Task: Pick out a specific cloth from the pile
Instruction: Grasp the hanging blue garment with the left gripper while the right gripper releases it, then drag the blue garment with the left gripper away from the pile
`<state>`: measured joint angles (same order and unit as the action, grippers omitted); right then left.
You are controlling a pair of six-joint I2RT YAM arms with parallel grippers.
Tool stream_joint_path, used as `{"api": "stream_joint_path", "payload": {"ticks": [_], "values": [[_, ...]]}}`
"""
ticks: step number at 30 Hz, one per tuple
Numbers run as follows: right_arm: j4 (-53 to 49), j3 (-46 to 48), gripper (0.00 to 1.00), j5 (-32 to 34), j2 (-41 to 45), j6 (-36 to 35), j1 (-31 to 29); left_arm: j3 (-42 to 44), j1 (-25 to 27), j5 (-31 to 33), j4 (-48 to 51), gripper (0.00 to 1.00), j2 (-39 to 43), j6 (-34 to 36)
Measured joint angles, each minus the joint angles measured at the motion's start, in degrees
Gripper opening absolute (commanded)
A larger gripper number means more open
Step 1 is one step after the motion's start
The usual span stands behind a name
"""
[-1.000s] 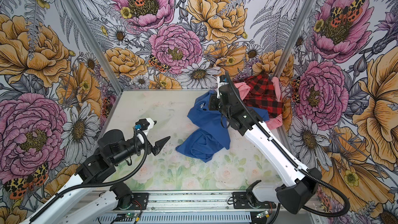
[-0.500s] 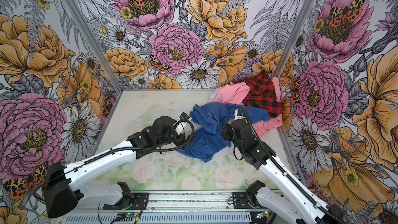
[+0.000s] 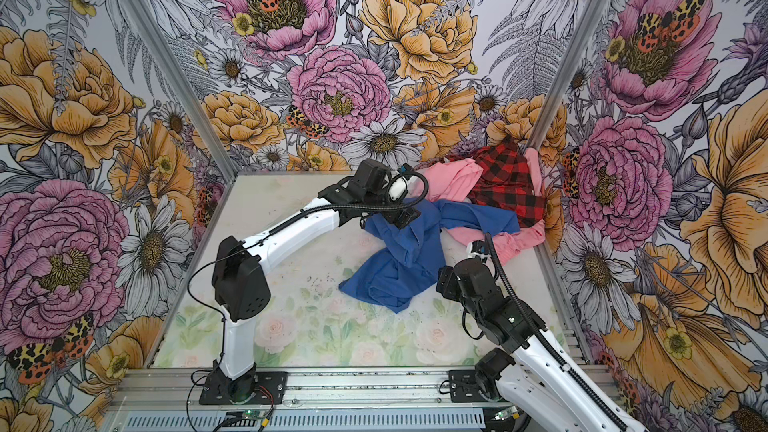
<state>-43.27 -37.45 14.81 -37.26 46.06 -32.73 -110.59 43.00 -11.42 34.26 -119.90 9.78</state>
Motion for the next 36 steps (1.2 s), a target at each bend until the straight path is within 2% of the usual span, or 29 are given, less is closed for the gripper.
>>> {"api": "stream_joint_path", "payload": {"ticks": [6,9,13,16,19,21,22,23,24,30,34,36], "values": [[-0.9,-1.4,0.75,0.0,-0.5,-0.6,0.0,-5.9,2.4,0.9,10.1,0.99,-14.3,-0.3],[-1.0,-2.0,0.75,0.0,-0.8,-0.7,0.0,-11.5,3.0,1.2,15.5,0.99,-17.9,-0.3],[-1.1,-2.4,0.75,0.2,-0.9,-1.2,0.0,-21.9,4.6,4.9,25.6,0.99,-22.3,-0.2],[-1.1,-2.6,0.75,0.3,-0.8,-1.6,0.0,-24.5,5.7,7.7,28.5,0.97,-24.9,-0.2],[-1.1,-2.7,0.75,0.3,-0.7,-2.0,0.0,-24.5,5.9,9.2,28.9,0.72,-25.1,-0.5],[-1.2,-2.8,0.75,0.3,-0.5,-2.1,0.0,-24.5,5.8,9.5,29.0,0.4,-25.1,-1.0],[-1.2,-2.8,0.75,0.3,-0.4,-2.2,0.0,-24.5,5.6,9.5,29.1,0.18,-25.1,-1.1],[-1.2,-2.9,0.75,0.3,-0.3,-2.2,0.0,-24.5,5.5,9.5,29.1,0.05,-25.0,-1.5],[-1.1,-2.9,0.75,0.4,-0.1,-2.2,0.1,-24.5,5.4,9.5,29.1,0.0,-24.9,-2.0],[-1.7,-4.1,0.75,0.7,0.2,-3.2,0.2,-18.2,5.2,11.5,30.0,0.0,-19.7,-4.3],[-2.0,-6.4,0.75,1.3,0.0,-4.8,0.8,-12.1,4.5,16.2,34.7,0.0,-11.1,-6.5],[-2.2,-8.0,0.75,1.5,-0.6,-6.1,1.0,-11.1,2.4,18.9,36.9,0.0,-4.8,-7.2]]}}
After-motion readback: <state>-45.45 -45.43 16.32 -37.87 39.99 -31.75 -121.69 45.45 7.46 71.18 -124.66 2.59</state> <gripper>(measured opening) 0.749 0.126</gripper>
